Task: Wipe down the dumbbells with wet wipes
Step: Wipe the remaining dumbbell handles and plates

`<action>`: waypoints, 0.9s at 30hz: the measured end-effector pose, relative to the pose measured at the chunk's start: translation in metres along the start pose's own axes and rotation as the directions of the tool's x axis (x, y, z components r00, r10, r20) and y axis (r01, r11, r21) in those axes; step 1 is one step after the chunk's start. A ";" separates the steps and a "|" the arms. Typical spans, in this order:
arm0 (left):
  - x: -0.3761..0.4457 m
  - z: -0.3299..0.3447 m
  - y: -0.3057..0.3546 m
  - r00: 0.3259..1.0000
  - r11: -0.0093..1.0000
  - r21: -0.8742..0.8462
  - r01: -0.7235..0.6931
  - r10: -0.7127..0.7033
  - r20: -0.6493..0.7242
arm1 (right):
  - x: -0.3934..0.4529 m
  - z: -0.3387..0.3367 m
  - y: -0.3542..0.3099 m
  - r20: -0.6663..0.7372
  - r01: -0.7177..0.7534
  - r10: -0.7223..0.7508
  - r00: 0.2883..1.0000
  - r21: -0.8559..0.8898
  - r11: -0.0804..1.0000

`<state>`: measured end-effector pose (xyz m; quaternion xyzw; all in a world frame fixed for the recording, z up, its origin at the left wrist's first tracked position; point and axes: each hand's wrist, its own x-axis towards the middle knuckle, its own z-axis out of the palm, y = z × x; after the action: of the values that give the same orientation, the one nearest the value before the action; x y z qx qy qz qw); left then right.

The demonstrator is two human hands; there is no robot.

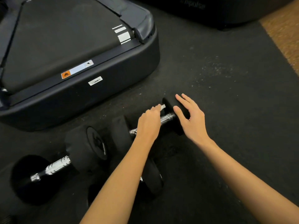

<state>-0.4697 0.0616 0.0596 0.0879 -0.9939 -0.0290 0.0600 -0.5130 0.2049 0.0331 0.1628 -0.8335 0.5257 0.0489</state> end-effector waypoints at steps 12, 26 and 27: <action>-0.016 0.014 0.015 0.985 0.988 -0.101 -0.118 0.129 0.111 | -0.001 -0.004 -0.004 -0.001 0.017 -0.017 1.000 0.051 0.999; -0.021 0.019 0.021 0.990 0.983 -0.152 -0.104 0.117 0.077 | 0.001 -0.006 -0.002 0.038 0.000 -0.002 0.999 0.047 0.999; -0.026 0.020 0.019 0.985 0.979 -0.147 -0.141 0.154 0.078 | 0.000 -0.007 -0.001 0.035 0.003 -0.005 0.999 0.043 0.999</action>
<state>-0.4504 0.0860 0.0384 0.0080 -0.9948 -0.0983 0.0237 -0.5130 0.2106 0.0369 0.1747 -0.8224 0.5405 0.0319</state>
